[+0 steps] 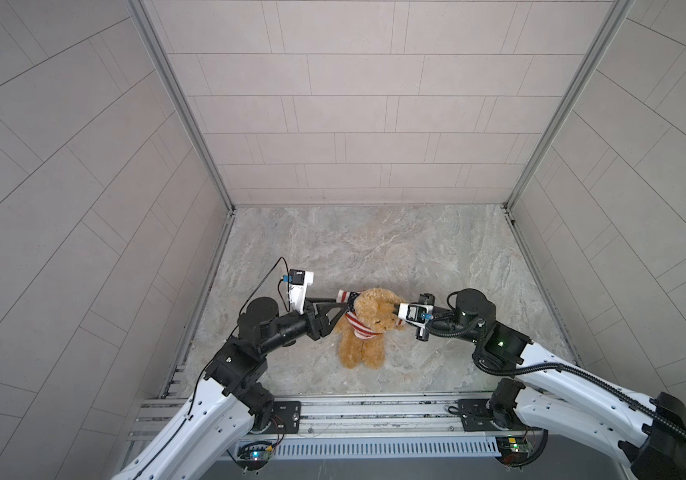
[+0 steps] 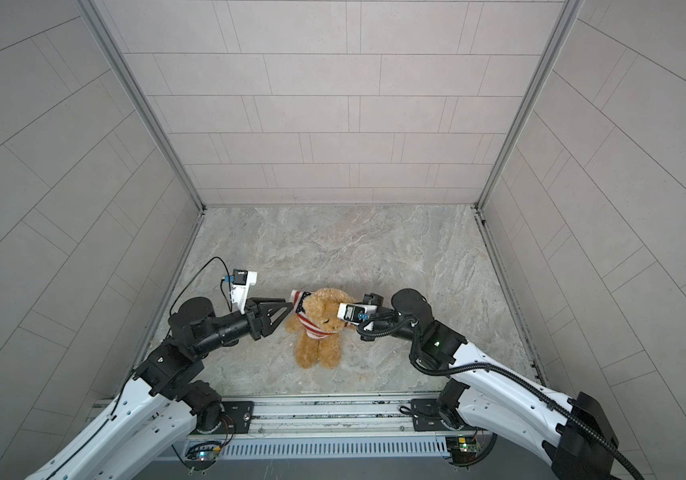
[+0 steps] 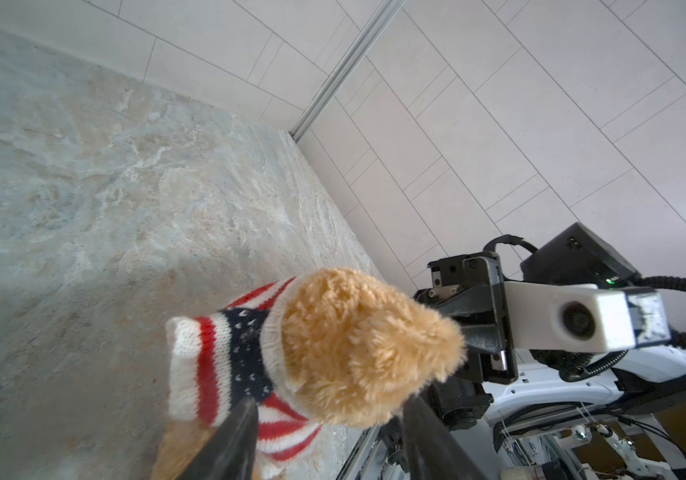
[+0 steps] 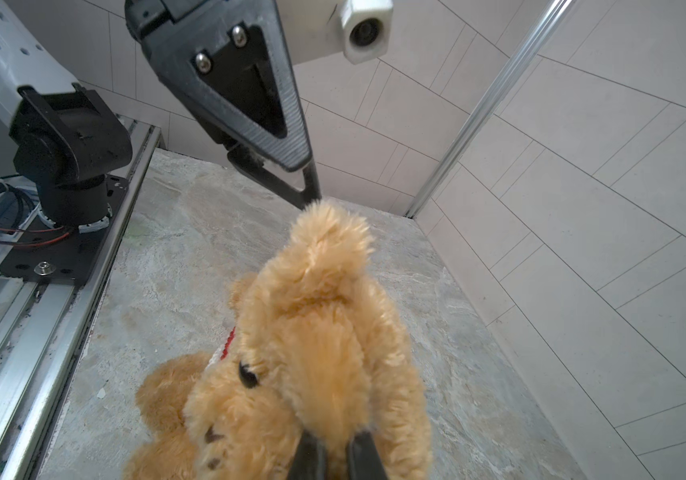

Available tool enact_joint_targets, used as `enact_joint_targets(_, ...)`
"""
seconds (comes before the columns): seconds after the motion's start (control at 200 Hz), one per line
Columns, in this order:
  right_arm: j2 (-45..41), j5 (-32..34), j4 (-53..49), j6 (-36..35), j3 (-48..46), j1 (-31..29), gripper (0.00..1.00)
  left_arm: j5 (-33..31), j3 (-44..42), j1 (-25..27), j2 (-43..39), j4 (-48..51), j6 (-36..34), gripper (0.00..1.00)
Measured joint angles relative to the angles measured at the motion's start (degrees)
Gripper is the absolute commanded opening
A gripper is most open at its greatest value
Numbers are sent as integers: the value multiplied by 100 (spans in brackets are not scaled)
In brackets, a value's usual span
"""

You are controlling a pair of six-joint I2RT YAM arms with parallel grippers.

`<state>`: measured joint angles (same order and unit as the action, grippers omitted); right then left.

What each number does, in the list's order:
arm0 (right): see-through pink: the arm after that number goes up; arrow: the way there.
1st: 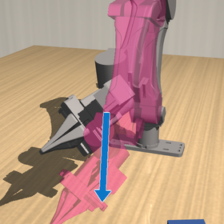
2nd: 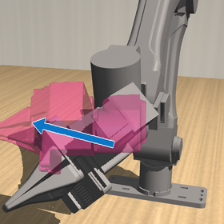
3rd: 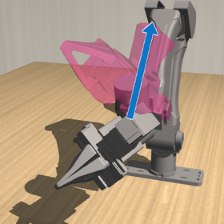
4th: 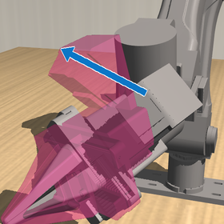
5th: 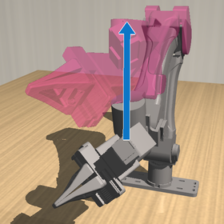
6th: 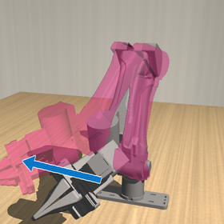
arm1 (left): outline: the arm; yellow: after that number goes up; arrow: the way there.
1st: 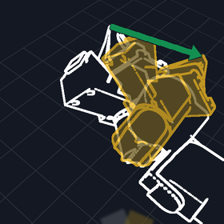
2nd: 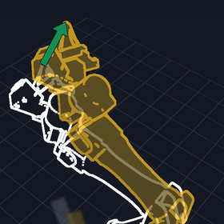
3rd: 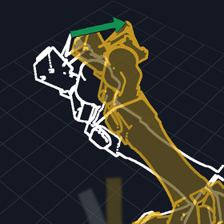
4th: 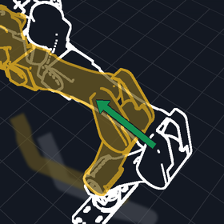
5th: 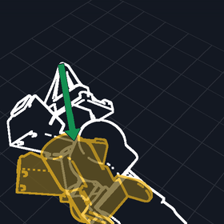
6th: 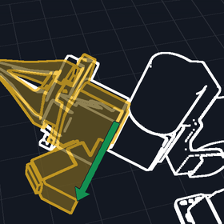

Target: Dress the teddy bear

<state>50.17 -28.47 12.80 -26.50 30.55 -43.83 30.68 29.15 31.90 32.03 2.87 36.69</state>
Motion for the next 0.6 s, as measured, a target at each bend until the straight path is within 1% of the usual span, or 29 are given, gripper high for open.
enact_joint_targets(0.08, 96, -83, -4, -52, 28, 2, 0, -2, 57, 175, 111, -76, -13, 62)
enact_joint_targets(0.225, 188, -173, 4, -92, 59, 2, 0, -127, 199, 765, 525, -216, -74, 62)
enact_joint_targets(0.27, 205, -195, -2, -96, 68, 2, 0, -184, 249, 901, 656, -223, -92, 61)
enact_joint_targets(0.31, 216, -214, -11, -101, 76, 2, 0, -225, 275, 1014, 765, -249, -120, 58)
enact_joint_targets(0.43, 221, -247, -55, -116, 85, 2, 0, -415, 345, 1158, 1034, -271, -188, 42)
enact_joint_targets(0.471, 221, -249, -70, -116, 87, 2, 0, -490, 361, 1178, 1108, -291, -205, 34)
enact_joint_targets(0.521, 216, -236, -90, -114, 87, 2, 0, -579, 367, 1189, 1185, -319, -140, 21)
enact_joint_targets(0.596, 201, -205, -142, -101, 90, 2, 0, -675, 380, 1204, 1272, -319, -166, 7)
